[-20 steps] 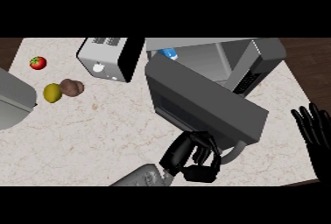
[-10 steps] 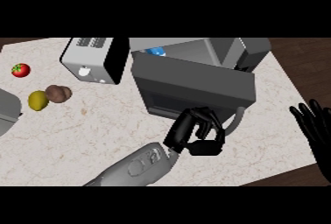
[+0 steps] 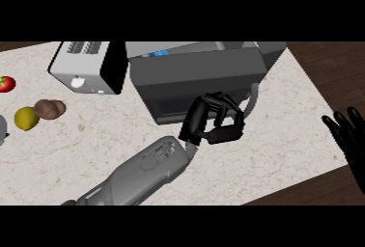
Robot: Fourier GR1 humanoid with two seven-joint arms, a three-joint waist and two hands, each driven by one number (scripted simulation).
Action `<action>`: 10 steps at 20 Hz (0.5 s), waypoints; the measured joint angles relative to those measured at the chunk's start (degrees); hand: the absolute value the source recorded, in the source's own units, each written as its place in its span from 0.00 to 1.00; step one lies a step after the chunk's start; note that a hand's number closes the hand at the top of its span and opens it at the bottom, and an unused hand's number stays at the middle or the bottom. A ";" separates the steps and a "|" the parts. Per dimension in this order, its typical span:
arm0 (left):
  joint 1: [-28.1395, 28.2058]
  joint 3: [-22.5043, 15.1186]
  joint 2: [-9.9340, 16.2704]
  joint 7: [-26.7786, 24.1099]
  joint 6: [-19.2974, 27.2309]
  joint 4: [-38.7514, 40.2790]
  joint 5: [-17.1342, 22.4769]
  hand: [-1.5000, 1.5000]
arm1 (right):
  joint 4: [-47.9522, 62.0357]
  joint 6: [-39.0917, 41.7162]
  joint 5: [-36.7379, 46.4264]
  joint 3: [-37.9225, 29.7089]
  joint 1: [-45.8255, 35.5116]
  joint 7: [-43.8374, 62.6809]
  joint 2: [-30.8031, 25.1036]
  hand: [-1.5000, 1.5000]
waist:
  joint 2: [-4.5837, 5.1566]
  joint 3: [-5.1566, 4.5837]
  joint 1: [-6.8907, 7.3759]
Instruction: Pick up the milk, place it into the microwave and close the microwave
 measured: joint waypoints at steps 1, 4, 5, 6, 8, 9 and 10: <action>-0.62 0.76 0.00 -0.55 -0.09 0.50 0.88 1.00 | -0.22 0.05 -0.51 0.00 -0.05 0.35 -0.09 0.00 | 0.15 0.00 -0.23; -2.08 2.56 0.00 -2.19 -0.27 2.22 3.29 1.00 | -0.97 0.22 -2.00 -0.42 -0.28 1.34 -0.76 0.00 | 0.45 0.01 -1.03; -2.59 3.02 0.00 -2.74 -0.35 2.82 3.95 1.00 | -1.17 0.34 -2.43 -0.50 -0.37 1.60 -0.98 0.00 | 0.57 0.03 -1.33; -3.09 3.49 0.00 -3.23 -0.47 3.47 4.60 1.00 | -1.37 0.40 -2.82 -0.48 -0.59 1.83 -1.07 0.00 | 0.74 0.05 -1.51; -3.81 3.94 -0.01 -4.22 -0.65 4.35 5.76 1.00 | -1.95 0.48 -3.61 -0.70 -0.95 2.48 -1.62 0.00 | 0.77 0.07 -1.90; -3.86 3.91 -0.01 -4.83 -0.64 4.51 6.20 1.00 | -2.12 0.45 -3.99 -0.82 -1.21 2.72 -1.79 0.00 | 0.80 0.09 -2.00; -3.85 3.92 -0.01 -5.48 -0.66 4.67 6.58 1.00 | -2.39 0.58 -4.42 -0.91 -1.41 2.99 -2.08 0.00 | 0.80 0.11 -2.14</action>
